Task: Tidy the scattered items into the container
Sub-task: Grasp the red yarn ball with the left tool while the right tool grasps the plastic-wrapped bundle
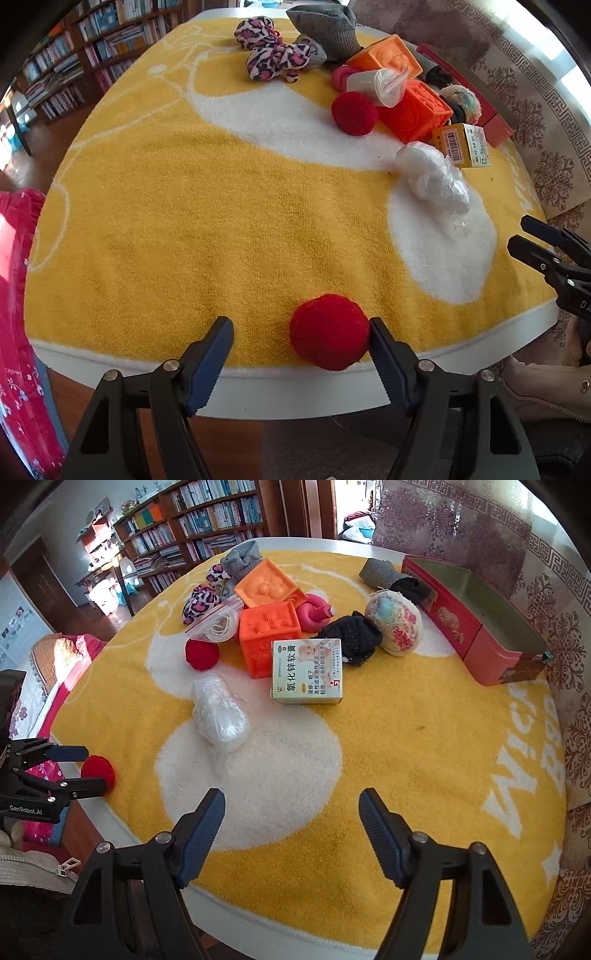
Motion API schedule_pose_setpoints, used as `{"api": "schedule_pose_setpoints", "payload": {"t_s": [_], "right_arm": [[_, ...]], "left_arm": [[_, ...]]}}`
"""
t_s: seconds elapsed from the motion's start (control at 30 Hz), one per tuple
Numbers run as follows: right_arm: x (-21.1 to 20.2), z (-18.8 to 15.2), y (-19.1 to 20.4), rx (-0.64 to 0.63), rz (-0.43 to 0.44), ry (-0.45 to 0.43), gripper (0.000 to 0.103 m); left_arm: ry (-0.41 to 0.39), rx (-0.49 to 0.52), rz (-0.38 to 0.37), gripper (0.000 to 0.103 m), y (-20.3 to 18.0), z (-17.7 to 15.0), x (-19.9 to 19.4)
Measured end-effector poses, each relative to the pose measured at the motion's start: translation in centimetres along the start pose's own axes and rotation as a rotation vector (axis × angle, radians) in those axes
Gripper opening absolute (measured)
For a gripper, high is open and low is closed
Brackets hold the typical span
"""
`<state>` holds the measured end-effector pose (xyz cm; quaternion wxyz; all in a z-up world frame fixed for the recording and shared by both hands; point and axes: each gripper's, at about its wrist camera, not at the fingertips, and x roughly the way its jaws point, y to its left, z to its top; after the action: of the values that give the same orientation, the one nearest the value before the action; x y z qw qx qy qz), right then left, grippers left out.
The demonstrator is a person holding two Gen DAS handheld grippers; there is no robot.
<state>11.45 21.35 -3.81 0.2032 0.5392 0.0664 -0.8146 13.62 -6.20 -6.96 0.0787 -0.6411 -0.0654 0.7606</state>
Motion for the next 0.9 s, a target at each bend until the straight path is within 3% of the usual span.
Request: {"api": "schedule_pose_setpoints", "payload": {"t_s": [0.03,0.17,0.33,0.53,0.9], "right_arm": [[-0.1,0.0,-0.2,-0.009,0.005,-0.001,0.079],[-0.2,0.4,-0.6,-0.033,0.04,0.001,0.079],[0.0,2.0,0.8,-0.073,0.128,-0.008,0.079],[1.8,4.5,3.9,-0.154,0.165,0.001,0.078],[7.2,7.1,5.2,-0.164,0.082,0.13,0.059]], "left_arm": [[-0.009,-0.007,0.005,0.071,-0.2,-0.1,0.0],[-0.048,-0.041,-0.005,0.039,-0.8,0.0,-0.3],[-0.078,-0.059,0.018,0.039,-1.4,0.2,-1.1],[-0.104,-0.043,0.033,0.039,-1.9,1.9,-2.3],[-0.123,0.016,-0.021,0.039,0.7,5.4,-2.1]]}}
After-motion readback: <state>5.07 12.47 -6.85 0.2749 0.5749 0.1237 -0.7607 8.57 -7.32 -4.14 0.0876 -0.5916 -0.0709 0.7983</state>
